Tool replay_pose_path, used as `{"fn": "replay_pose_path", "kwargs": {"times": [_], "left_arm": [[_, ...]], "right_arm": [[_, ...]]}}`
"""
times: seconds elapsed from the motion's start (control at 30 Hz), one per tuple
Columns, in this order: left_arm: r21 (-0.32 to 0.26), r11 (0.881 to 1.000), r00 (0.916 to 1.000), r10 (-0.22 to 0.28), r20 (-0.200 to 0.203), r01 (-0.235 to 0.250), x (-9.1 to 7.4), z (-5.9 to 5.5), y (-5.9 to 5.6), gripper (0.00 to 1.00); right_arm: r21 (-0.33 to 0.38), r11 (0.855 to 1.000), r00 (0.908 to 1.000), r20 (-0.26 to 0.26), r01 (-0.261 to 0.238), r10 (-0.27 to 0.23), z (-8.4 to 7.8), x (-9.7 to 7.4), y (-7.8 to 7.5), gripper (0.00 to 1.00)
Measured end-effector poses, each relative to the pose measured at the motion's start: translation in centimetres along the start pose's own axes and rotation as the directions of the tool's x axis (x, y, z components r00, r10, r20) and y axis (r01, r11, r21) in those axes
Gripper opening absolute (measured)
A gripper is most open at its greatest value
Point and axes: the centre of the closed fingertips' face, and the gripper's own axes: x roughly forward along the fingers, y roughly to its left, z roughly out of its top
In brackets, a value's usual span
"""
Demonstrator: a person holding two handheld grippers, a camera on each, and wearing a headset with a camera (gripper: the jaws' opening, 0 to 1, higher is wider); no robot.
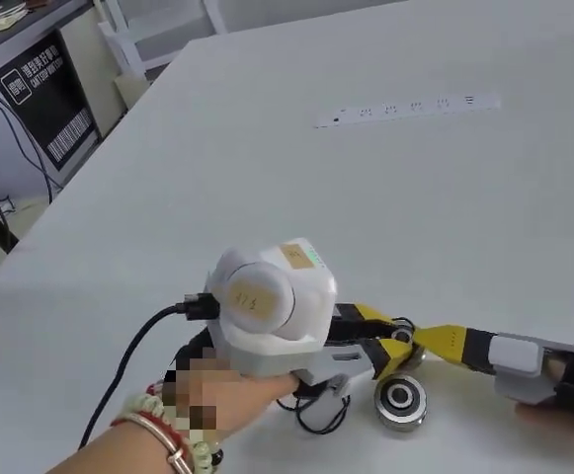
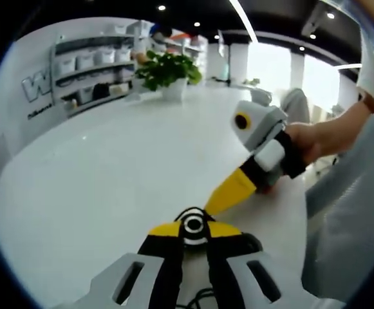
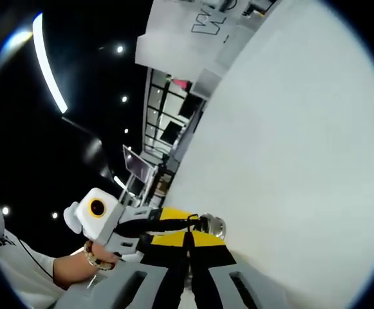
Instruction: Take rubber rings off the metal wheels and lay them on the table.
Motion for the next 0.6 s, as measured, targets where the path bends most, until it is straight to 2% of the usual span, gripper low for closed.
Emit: {"fn": "replay_pose_path", "kwargs": {"times": [0.13, 0.2, 0.43, 0.6], "left_arm": [[0.047, 0.999, 0.9999, 0.002, -0.014, -0.001, -0.2, -0.1, -0.1, 0.14], [0.038, 0.999, 0.9999, 0.002, -0.011, -0.001, -0.5, 0.1, -0.1, 0.14], [0.005, 1.0, 0.9995, -0.007, 0.03, 0.007, -1.2, 1.3, -0.2, 0.16], [-0.016, 1.0, 0.9969, -0.004, 0.079, 0.005, -2.3, 2.9, -0.1, 0.18]], "right_arm": [[-0.014, 1.0, 0.9998, -0.014, 0.014, -0.014, -0.3, 0.1, -0.2, 0.0], [-0.019, 1.0, 0.9997, -0.019, 0.014, -0.015, -0.4, 0.2, -0.2, 0.0], [-0.006, 1.0, 0.9999, -0.014, -0.001, 0.001, -0.3, 0.1, 0.0, 0.0], [0.024, 1.0, 0.9998, 0.015, -0.015, 0.014, 0.3, -0.3, 0.0, 0.0]]}}
